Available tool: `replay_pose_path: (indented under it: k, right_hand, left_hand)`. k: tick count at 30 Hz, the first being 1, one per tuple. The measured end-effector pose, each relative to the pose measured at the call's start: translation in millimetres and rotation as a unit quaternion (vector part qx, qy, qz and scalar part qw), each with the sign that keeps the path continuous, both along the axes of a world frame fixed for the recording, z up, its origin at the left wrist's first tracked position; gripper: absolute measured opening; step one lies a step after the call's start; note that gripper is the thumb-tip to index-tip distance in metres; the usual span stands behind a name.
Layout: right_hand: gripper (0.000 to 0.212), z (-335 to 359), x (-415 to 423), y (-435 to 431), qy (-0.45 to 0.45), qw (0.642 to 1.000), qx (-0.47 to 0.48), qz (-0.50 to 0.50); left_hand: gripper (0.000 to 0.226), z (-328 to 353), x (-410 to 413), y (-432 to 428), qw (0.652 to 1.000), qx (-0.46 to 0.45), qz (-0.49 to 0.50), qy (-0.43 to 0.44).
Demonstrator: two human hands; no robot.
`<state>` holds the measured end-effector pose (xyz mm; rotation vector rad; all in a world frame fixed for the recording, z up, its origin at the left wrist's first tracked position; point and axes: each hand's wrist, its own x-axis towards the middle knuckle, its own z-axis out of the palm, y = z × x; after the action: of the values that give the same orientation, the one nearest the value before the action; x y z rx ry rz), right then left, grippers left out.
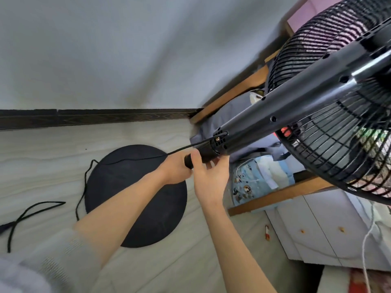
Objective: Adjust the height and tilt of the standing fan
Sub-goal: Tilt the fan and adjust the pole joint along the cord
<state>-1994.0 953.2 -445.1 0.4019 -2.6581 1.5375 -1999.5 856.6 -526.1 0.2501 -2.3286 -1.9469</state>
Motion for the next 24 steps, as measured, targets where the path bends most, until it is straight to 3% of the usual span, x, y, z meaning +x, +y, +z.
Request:
replay_pose_path:
  k: [3, 5, 9, 11, 13, 16, 19, 21, 24]
  right_hand:
    - [0.033, -5, -7, -20, -0.083, 0.992, -0.080, -0.049]
    - [0.023, 0, -16, -21, -0.172, 0.976, -0.133, -0.029]
    - [0.040, 22, -49, 5, -0.302, 0.917, -0.120, 0.231]
    - [0.044, 22, -52, 9, -0.291, 0.919, -0.114, 0.240]
    - [0.044, 10, -35, 3, -0.195, 0.970, -0.104, 0.104]
    - [0.043, -10, -6, -7, -0.088, 0.988, -0.114, -0.054]
    - [0.031, -9, -10, -15, -0.101, 0.985, -0.131, -0.048]
    - [0.034, -7, -14, -18, -0.138, 0.979, -0.146, -0.036]
    - [0.030, 2, -22, -15, -0.176, 0.972, -0.149, 0.036]
  left_hand:
    - [0.045, 1, 2, 1, 1.000, 0.003, 0.008, 0.015]
    - [0.039, -2, 2, 0, 1.000, -0.004, 0.013, 0.006]
    - [0.035, -5, 1, 0, 0.999, -0.008, -0.014, -0.033]
    - [0.031, -2, 1, 0, 0.999, -0.005, -0.028, -0.043]
    - [0.033, -1, 2, 0, 0.999, -0.001, -0.019, -0.034]
    - [0.034, 0, 2, 1, 1.000, 0.003, -0.004, -0.006]
    - [0.043, 4, 6, 1, 1.000, 0.001, -0.012, -0.003]
    - [0.053, 1, 5, 0, 1.000, -0.002, -0.005, -0.002]
    - [0.047, -6, 0, -1, 1.000, 0.009, 0.005, -0.013]
